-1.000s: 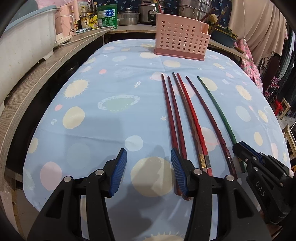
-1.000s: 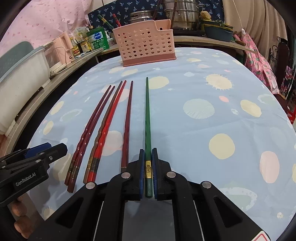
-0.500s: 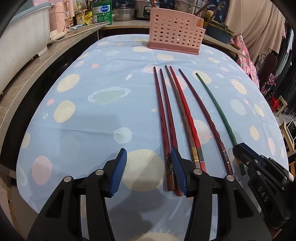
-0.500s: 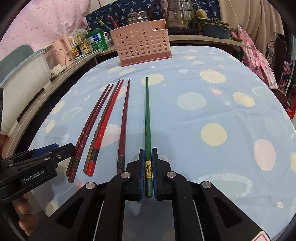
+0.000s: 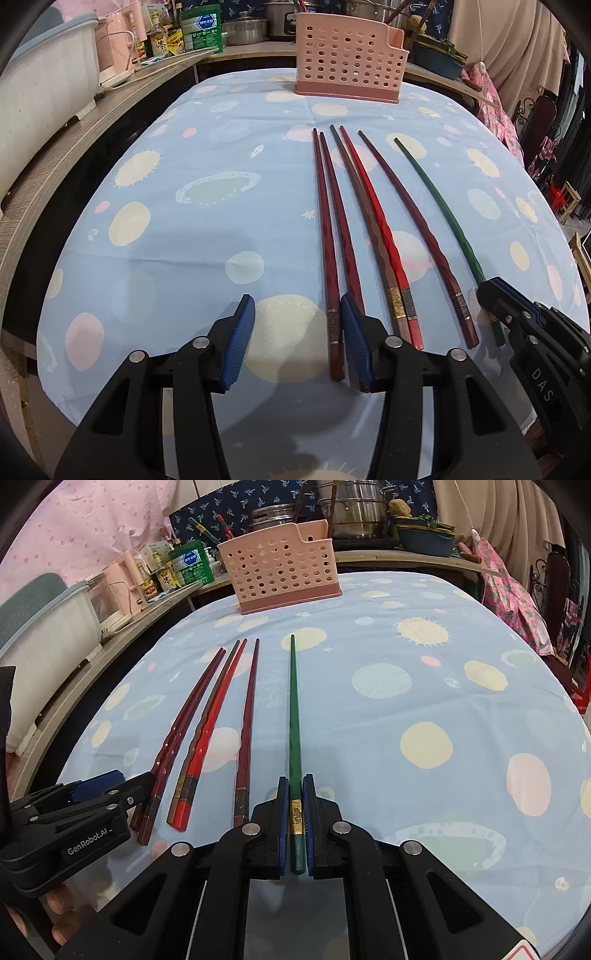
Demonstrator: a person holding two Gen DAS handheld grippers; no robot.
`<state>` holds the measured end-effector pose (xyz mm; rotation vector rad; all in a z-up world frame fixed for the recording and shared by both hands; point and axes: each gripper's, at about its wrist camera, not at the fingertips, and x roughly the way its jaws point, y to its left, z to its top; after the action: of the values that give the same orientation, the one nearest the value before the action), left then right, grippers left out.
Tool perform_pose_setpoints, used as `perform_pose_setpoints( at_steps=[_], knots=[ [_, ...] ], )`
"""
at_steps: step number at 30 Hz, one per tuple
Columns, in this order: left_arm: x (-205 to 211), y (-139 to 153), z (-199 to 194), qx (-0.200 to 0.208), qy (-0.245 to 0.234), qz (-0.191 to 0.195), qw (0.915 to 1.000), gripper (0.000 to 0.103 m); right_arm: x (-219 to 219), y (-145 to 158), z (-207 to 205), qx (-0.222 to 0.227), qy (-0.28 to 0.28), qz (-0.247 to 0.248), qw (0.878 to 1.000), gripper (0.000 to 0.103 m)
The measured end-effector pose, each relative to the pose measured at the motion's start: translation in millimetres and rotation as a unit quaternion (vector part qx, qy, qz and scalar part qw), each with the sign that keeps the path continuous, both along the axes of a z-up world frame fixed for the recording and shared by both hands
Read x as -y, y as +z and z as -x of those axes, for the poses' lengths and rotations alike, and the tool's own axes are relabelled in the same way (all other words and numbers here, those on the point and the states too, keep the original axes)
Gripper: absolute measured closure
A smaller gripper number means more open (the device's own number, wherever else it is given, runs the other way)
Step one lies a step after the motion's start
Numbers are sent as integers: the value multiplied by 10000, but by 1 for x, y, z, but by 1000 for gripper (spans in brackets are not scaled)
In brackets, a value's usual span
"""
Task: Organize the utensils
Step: 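Grasp a dark red chopstick with the left gripper, then lift both held chopsticks and lower them into the pink basket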
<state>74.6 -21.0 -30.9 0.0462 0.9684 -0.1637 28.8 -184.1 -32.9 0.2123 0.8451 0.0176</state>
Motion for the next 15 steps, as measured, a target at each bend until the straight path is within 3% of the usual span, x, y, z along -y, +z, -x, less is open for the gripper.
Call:
perform_pose_setpoints(
  at_steps=[4, 6, 15],
  knots=[
    [-3, 1, -1, -7, 31, -7, 10000, 77, 0, 0, 0, 4, -5, -6, 10000, 96],
    [-4, 1, -3, -39, 27, 3, 10000, 94, 0, 1, 1, 2, -8, -16, 10000, 96],
    [-6, 19, -7, -130, 5, 64, 9999, 96, 11, 15, 4, -90, -89, -101, 9999, 96]
  ],
)
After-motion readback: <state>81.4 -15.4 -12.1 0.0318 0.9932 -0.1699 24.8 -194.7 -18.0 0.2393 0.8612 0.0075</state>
